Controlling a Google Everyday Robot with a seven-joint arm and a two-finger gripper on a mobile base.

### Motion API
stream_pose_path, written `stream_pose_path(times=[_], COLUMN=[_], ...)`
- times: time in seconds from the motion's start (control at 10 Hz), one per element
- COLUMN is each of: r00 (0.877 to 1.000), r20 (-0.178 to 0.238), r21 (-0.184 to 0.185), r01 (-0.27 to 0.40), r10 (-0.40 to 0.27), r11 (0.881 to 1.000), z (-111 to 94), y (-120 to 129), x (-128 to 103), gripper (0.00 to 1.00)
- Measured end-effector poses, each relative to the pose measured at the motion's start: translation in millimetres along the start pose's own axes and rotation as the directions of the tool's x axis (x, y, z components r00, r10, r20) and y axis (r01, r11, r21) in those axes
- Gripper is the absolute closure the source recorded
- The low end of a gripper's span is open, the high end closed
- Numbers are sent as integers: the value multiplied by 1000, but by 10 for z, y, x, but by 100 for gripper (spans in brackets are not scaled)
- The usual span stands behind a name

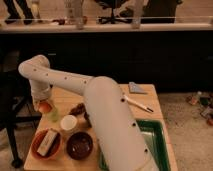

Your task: Place apple in plastic cup

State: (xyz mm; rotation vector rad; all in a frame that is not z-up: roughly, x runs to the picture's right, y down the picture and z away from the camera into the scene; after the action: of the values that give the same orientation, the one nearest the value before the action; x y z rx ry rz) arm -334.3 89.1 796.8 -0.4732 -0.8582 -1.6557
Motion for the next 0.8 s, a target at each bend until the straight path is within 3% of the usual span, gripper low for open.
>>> stream_pose_path(times=[0.6, 0.8], r00=[999, 999], r20=[32, 32], r21=[-10, -11], r01=[-17, -17], r10=[17, 18], r11=[1000, 1000], z=[132, 130], y=[143, 146], x=[57, 57], gripper=[39, 28])
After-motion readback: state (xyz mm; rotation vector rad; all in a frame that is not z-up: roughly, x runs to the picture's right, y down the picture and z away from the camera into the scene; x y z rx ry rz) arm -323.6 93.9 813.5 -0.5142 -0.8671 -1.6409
